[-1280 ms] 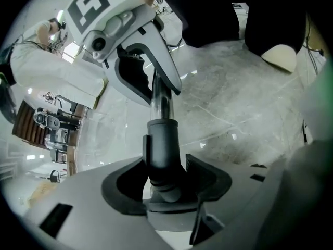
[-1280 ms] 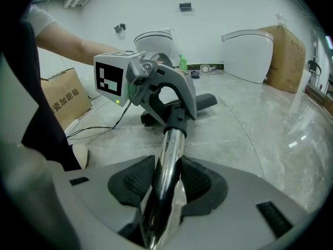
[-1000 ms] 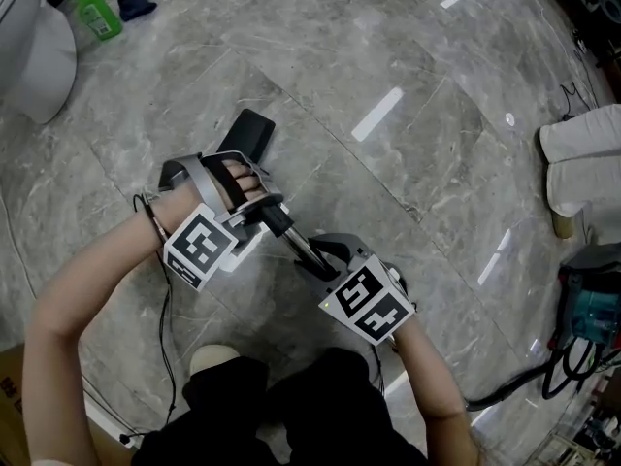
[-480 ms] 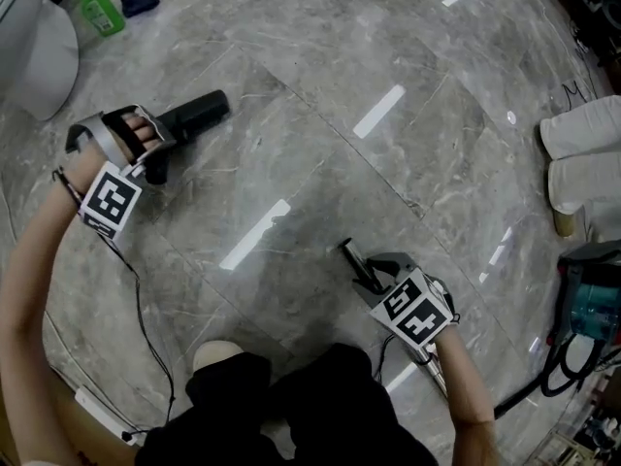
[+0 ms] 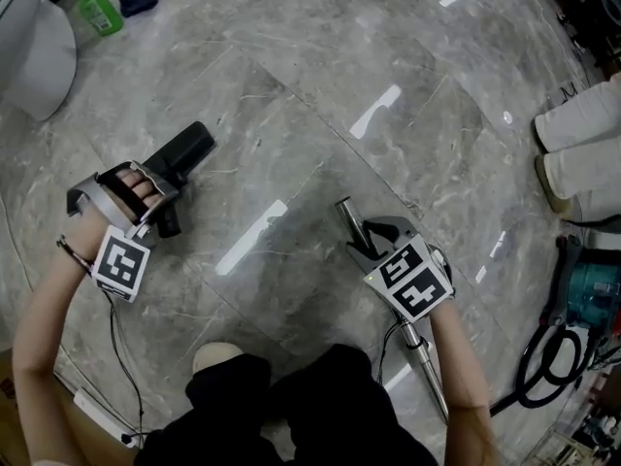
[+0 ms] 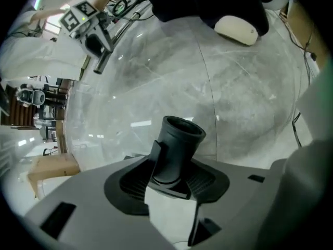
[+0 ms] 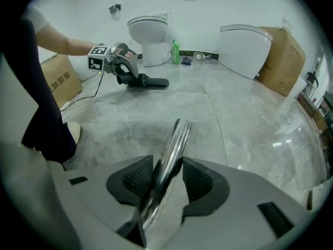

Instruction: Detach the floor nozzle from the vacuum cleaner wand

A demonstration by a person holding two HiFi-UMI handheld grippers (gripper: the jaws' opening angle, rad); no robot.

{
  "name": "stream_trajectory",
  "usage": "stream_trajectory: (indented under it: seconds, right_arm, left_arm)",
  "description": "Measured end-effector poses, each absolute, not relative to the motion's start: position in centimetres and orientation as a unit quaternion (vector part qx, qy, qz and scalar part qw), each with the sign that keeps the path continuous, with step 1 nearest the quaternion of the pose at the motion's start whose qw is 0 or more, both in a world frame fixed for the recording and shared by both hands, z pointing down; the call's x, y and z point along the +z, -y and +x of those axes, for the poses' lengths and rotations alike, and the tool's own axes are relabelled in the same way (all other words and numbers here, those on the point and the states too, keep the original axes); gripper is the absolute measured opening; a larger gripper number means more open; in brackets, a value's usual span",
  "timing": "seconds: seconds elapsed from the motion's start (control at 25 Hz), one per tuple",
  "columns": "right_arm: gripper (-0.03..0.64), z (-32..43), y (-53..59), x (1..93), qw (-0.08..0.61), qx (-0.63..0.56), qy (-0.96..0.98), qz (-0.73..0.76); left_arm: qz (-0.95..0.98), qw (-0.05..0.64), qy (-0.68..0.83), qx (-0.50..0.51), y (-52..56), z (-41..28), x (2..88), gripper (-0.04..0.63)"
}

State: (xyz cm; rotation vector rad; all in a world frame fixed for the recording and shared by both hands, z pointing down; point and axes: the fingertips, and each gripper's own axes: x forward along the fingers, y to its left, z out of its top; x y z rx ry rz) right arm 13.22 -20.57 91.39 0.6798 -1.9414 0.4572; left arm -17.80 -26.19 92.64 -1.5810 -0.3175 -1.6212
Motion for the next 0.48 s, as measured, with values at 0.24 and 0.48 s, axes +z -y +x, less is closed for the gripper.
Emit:
stream_trajectory:
  seconds: [0.24,0.48]
  right_arm:
    - [0.199,12.8,21.1,94.4,0.563,0.143,0.773,0.257]
    - [0.201,13.1,24.0,91.4,0.522,0.04,0.787,0.327]
  left_arm:
    - [-0.678,0.374,0.14,-0.618,22.6,-14.1,94.3,0.201]
    - [-0.844,0.188,0.051,-0.499,21.1,-9.2,89.6,0.327]
